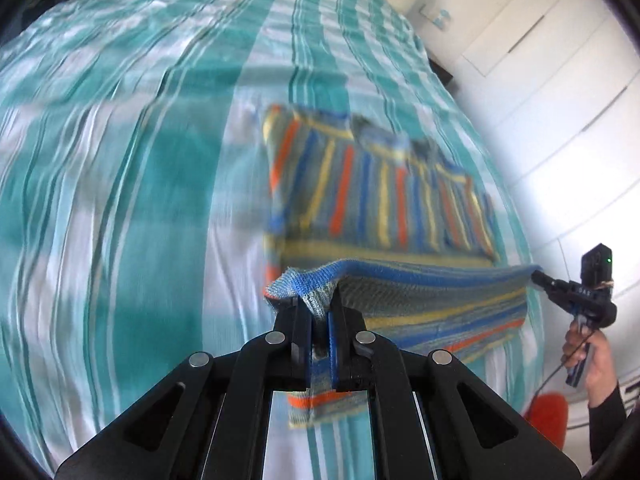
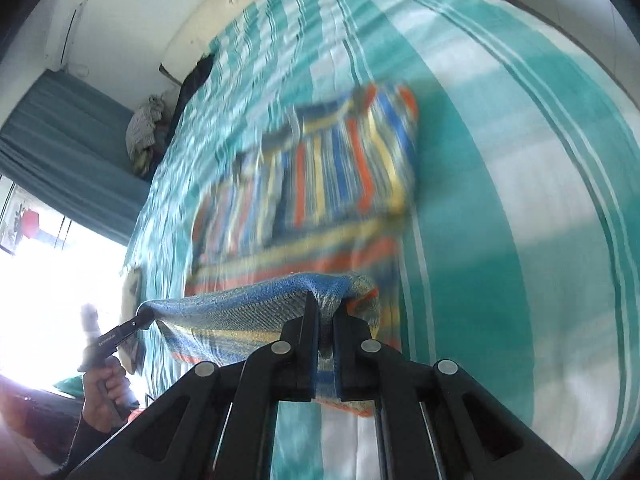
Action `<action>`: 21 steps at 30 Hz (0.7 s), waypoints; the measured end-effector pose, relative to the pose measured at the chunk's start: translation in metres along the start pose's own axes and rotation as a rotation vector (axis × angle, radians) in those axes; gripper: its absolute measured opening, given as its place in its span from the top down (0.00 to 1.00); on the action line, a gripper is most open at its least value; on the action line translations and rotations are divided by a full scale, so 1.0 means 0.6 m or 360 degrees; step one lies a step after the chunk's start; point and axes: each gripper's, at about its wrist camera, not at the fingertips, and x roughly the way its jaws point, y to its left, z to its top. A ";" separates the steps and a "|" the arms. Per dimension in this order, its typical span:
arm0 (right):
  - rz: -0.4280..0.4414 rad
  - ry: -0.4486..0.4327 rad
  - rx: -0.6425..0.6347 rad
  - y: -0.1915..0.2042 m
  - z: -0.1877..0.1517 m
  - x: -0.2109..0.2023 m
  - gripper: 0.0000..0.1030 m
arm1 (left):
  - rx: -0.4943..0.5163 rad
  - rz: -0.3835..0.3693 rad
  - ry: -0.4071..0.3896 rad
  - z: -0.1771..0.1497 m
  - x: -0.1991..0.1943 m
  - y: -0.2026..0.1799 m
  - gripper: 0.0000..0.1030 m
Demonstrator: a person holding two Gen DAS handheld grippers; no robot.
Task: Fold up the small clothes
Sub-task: 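Grasp the sweater hem with the left gripper while the right gripper grasps the hem too, then fold the hem up over the body toward the collar and open both grippers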
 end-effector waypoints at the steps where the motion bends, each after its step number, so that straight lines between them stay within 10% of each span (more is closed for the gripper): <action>1: -0.0012 -0.0019 0.0001 0.005 0.036 0.017 0.95 | -0.0003 0.0009 -0.0002 0.027 0.017 0.002 0.96; 9: -0.0033 -0.0148 0.0056 -0.023 0.229 0.137 0.93 | -0.0048 0.0166 -0.0001 0.218 0.175 0.013 0.89; 12: 0.0010 -0.0363 0.0183 -0.057 0.262 0.150 0.68 | -0.0230 0.0187 -0.0075 0.253 0.190 0.037 0.50; 14: 0.0021 -0.0457 0.0241 -0.064 0.272 0.142 0.59 | -0.0280 0.0157 -0.0175 0.260 0.168 0.048 0.30; 21: -0.0069 -0.0313 -0.0255 0.007 0.232 0.110 0.59 | -0.0038 0.0144 -0.0272 0.161 0.089 0.023 0.28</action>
